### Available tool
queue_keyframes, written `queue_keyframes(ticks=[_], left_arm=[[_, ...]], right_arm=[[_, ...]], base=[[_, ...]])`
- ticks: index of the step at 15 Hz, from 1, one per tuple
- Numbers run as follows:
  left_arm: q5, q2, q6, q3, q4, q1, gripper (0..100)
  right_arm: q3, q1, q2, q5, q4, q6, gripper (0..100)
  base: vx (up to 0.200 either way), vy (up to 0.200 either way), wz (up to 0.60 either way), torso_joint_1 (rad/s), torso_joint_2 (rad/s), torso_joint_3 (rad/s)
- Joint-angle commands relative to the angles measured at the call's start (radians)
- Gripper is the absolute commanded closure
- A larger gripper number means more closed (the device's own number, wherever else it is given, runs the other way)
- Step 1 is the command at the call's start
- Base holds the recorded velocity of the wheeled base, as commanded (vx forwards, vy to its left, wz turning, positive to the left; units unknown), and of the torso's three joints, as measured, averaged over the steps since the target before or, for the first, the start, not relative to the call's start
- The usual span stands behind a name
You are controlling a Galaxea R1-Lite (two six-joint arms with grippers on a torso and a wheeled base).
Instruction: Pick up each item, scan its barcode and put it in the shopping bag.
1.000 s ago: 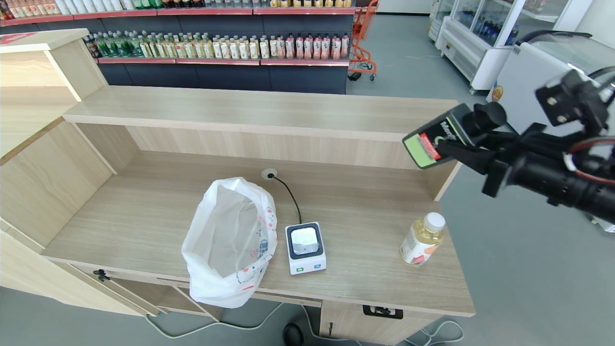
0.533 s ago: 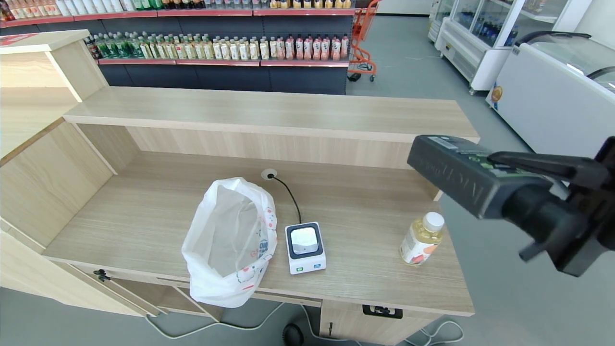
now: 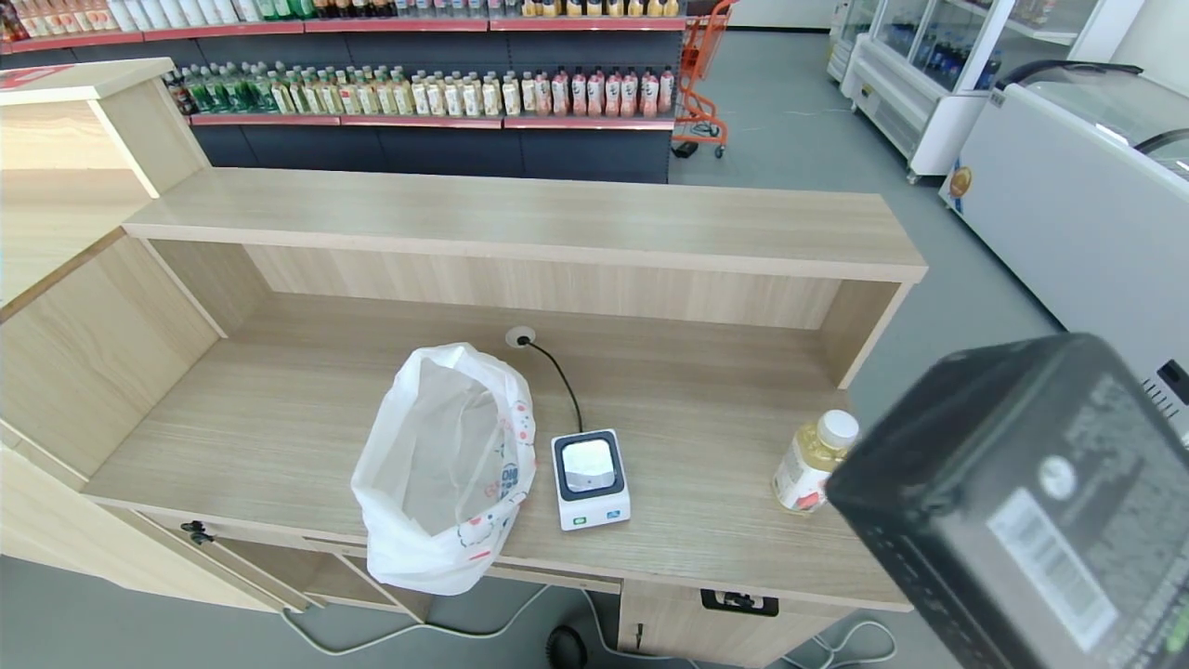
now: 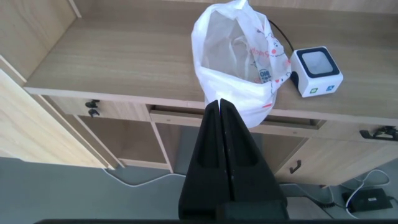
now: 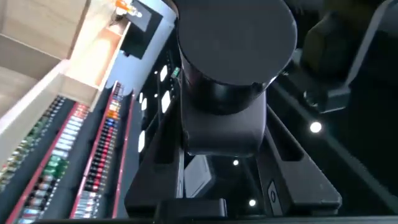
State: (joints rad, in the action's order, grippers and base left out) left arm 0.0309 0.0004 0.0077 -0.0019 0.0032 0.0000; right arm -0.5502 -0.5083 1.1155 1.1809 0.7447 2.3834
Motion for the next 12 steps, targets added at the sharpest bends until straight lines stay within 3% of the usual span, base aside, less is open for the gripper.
queue_keyframes(ticks=[1, 12], left_arm=[[0.000, 0.001, 0.000, 0.000, 0.000, 0.000, 100], [0.000, 0.001, 0.002, 0.000, 0.000, 0.000, 100]], right_arm=[[0.004, 0.037, -0.077, 0.033, -0.036, 0.023, 100], [-0.004, 0.103, -0.129, 0.080, -0.166, 0.057, 100]], base=[[0.000, 0.000, 0.00, 0.000, 0.00, 0.000], [0.000, 0.000, 0.00, 0.000, 0.00, 0.000]])
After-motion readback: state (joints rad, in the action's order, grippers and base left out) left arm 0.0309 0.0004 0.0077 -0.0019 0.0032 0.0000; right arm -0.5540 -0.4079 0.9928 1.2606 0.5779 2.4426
